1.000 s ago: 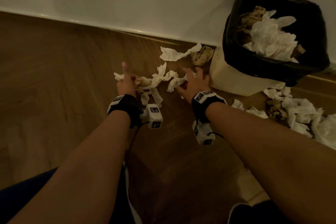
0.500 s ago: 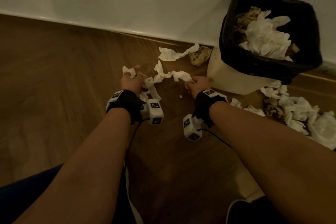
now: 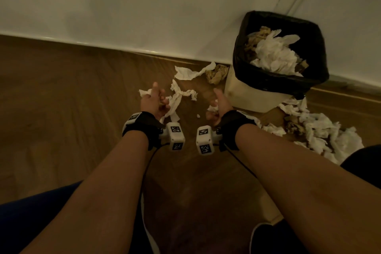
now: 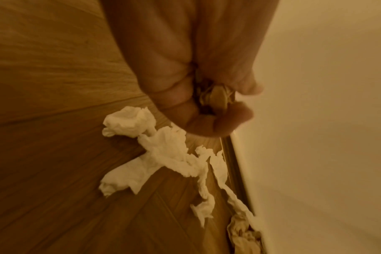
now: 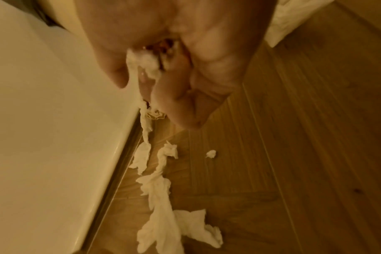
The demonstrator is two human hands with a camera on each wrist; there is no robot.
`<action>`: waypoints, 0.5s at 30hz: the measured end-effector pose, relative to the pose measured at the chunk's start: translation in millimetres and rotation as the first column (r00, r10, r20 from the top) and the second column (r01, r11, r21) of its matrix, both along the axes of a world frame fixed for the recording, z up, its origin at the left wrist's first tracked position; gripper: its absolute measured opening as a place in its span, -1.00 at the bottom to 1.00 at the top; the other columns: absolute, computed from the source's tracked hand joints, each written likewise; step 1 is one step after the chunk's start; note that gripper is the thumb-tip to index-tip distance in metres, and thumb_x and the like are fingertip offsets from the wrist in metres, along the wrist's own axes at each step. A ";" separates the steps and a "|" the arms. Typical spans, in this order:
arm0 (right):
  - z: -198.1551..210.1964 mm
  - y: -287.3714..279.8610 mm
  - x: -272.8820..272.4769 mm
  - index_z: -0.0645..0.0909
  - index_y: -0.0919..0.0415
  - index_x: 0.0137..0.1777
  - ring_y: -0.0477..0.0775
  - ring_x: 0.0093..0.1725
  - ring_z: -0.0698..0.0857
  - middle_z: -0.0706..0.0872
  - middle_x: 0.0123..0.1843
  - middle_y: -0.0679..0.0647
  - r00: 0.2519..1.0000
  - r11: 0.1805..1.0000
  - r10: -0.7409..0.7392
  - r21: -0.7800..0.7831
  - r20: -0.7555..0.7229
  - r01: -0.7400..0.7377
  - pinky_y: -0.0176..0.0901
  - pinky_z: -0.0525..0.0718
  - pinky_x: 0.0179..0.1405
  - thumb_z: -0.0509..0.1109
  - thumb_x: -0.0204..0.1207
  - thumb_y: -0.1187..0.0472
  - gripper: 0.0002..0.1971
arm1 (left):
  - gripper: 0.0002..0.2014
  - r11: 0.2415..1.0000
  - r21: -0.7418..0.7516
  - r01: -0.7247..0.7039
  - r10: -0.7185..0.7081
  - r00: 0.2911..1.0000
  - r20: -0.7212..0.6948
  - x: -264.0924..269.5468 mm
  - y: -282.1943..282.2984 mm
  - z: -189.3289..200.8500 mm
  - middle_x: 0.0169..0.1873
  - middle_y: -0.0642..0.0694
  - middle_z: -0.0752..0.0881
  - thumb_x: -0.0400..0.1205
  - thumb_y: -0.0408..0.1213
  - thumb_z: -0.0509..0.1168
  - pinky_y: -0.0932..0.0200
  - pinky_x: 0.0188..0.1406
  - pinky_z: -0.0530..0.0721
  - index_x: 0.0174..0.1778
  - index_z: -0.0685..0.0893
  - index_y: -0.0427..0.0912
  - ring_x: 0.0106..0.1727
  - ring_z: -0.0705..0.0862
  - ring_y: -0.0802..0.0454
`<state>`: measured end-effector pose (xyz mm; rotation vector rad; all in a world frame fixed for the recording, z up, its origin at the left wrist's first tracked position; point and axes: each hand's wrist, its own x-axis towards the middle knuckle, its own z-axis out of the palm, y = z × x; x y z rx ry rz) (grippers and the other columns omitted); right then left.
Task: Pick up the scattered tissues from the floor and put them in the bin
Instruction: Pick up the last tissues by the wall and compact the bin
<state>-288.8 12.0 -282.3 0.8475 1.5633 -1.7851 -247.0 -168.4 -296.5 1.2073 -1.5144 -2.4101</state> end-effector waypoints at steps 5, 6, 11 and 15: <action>19.7 1.2 6.8 0.46 0.29 0.23 -0.08 -0.71 0.38 0.30 -0.49 0.09 1.000 0.987 -0.003 -0.160 0.026 0.007 -0.22 0.68 -0.65 0.27 0.64 0.19 -0.76 | -0.38 1.000 -0.022 -0.001 0.002 0.999 0.044 -3.4 4.7 13.8 -0.66 -0.01 0.28 0.63 0.29 -0.13 0.41 -0.67 0.18 -0.55 0.33 -0.11 -0.74 0.20 0.12; 24.5 2.0 7.9 0.46 0.32 0.30 -0.09 -0.69 0.40 0.29 -0.45 0.09 1.000 0.985 0.011 -0.170 0.021 -0.007 -0.21 0.69 -0.63 0.27 0.64 0.21 -0.71 | -0.46 1.000 -0.027 0.012 -0.011 0.999 0.036 -3.9 7.6 17.9 -0.63 -0.03 0.28 0.68 0.12 -0.09 0.44 -0.67 0.16 -0.53 0.38 -0.13 -0.75 0.19 0.12; 56.4 10.5 11.8 0.48 0.31 0.41 -0.12 -0.57 0.40 0.34 -0.41 0.04 0.968 0.962 0.245 -0.115 -0.046 -0.249 -0.41 0.46 -0.75 0.18 0.68 0.20 -0.65 | -0.65 0.999 0.015 0.028 -0.027 0.999 -0.032 -9.3 24.8 38.9 -0.60 -0.07 0.34 0.72 -0.29 0.01 0.44 -0.72 0.20 -0.41 0.44 -0.19 -0.76 0.32 0.16; 87.0 17.8 12.9 0.49 0.30 0.37 -0.22 -0.63 0.35 0.55 -0.27 -0.01 0.918 0.916 0.375 -0.098 -0.129 -0.388 -0.50 0.25 -0.73 0.13 0.70 0.22 -0.69 | -0.85 0.999 -0.007 0.049 -0.049 0.997 -0.062 -5.3 33.4 60.4 -0.40 -0.10 0.56 0.70 -0.45 0.12 0.30 -0.52 0.51 -0.09 0.56 -0.20 -0.42 0.53 0.11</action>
